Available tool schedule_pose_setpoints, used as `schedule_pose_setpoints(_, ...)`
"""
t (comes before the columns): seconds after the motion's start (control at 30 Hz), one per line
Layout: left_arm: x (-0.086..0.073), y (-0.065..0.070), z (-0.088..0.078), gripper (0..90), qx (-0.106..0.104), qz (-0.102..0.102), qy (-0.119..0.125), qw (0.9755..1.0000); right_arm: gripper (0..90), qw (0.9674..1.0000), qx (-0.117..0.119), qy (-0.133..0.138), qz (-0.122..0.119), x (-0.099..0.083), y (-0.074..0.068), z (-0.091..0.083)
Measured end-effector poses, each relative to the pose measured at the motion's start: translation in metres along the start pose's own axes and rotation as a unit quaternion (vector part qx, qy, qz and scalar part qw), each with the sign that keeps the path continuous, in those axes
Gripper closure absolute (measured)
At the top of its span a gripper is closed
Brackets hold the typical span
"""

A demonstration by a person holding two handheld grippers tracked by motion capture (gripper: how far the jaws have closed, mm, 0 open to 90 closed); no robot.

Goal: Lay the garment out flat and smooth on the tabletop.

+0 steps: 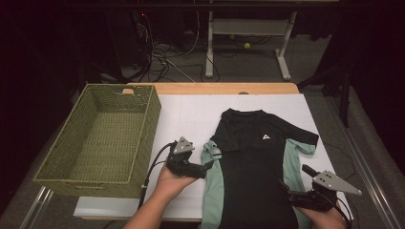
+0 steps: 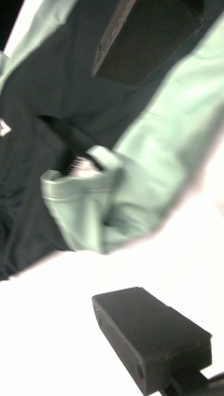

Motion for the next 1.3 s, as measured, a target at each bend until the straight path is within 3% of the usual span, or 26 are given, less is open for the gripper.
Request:
schedule_pose_setpoints(0.13, -0.025, 0.003, -0.007, 0.0, -0.002, 0.005, 0.004, 1.0, 0.0, 1.0, -0.005, 0.004, 0.005, 0.0, 0.002, -0.001)
schedule_pose_setpoints(0.33, -0.044, 0.002, -0.006, 0.0, -0.003, -0.002, 0.009, 1.0, 0.0, 0.9999, -0.014, 0.007, 0.007, 0.0, 0.004, -0.003)
schedule_pose_setpoints(0.47, -0.044, 0.005, -0.005, 0.0, 0.005, 0.012, 0.013, 0.9998, 0.0, 0.9997, -0.021, 0.009, 0.009, 0.0, 0.006, -0.004)
schedule_pose_setpoints(0.8, -0.046, 0.007, -0.008, 0.0, 0.011, 0.017, 0.033, 0.9993, 0.0, 0.9991, -0.039, 0.003, 0.017, 0.003, 0.016, -0.001)
schedule_pose_setpoints(1.3, -0.046, 0.007, -0.008, 0.0, 0.003, 0.019, 0.033, 0.9993, 0.0, 0.9977, -0.062, -0.011, 0.026, 0.021, 0.036, 0.007)
Point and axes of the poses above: each handheld gripper's, and its own axes: z roughly forward along the jaws, x roughly out of its top, y roughly to its right, the point moved 4 cm from there along z, roughly forward along the jaws, and after that the axes turned 15 degrees about -y, right-handed, at the moved point
